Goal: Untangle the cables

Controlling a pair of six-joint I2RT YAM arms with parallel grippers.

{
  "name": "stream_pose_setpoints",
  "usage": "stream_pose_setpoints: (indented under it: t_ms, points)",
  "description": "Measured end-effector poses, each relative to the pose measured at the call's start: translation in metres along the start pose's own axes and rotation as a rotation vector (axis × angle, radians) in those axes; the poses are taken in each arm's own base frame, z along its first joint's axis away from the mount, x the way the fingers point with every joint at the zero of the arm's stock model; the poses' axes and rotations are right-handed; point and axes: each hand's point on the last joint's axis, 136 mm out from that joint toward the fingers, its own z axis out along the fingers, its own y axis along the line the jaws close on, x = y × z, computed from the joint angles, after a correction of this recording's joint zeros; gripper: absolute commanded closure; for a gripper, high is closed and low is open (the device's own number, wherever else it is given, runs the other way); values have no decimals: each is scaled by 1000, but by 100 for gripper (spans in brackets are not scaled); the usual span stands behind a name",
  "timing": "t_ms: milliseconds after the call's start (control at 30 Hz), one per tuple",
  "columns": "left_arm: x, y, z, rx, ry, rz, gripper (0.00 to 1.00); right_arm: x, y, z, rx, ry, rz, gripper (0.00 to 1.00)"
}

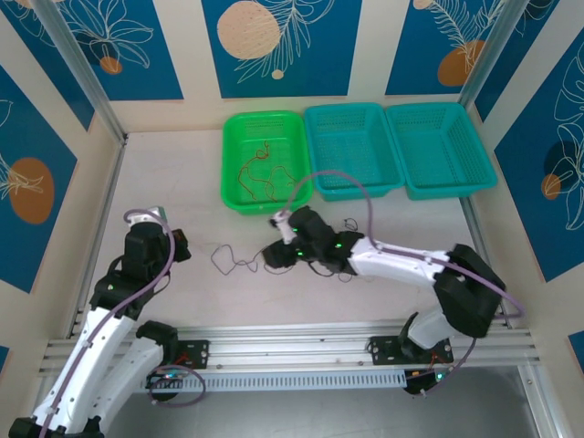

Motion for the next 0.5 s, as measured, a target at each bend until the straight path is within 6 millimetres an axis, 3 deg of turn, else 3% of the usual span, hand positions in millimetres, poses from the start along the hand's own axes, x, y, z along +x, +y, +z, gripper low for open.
stream_pose_setpoints:
  t_ms: [133, 300, 400, 500]
  points:
    - [3, -3, 1, 18, 16, 14, 100, -1, 20, 54, -41, 69, -135, 41]
    - [4, -2, -4, 21, 15, 15, 100, 25, 8, 112, -26, 202, -218, 44]
    - [5, 1, -7, 10, 9, 14, 100, 37, 1, 127, -11, 254, -246, 60]
    - [6, 16, -11, -67, 4, -1, 100, 37, -1, 126, -7, 255, -258, 87]
